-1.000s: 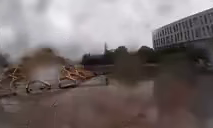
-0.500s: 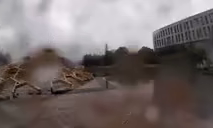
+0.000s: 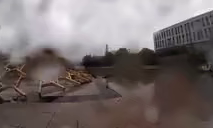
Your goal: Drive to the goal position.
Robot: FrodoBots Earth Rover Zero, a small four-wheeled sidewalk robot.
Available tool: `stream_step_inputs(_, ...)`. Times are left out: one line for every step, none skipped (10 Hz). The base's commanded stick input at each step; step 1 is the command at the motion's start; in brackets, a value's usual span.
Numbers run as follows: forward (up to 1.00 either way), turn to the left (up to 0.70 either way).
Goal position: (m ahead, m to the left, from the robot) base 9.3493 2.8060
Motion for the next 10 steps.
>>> stream_step_inputs(1.00,0.00)
stream_step_inputs(1.00,0.00)
stream_step_inputs(1.00,0.00)
stream_step_inputs(1.00,0.00)
stream_step_inputs(1.00,0.00)
stream_step_inputs(1.00,-0.02)
stream_step_inputs(1.00,-0.39)
stream_step_inputs(1.00,-0.39)
stream_step_inputs(1.00,-0.39)
stream_step_inputs(1.00,-0.14)
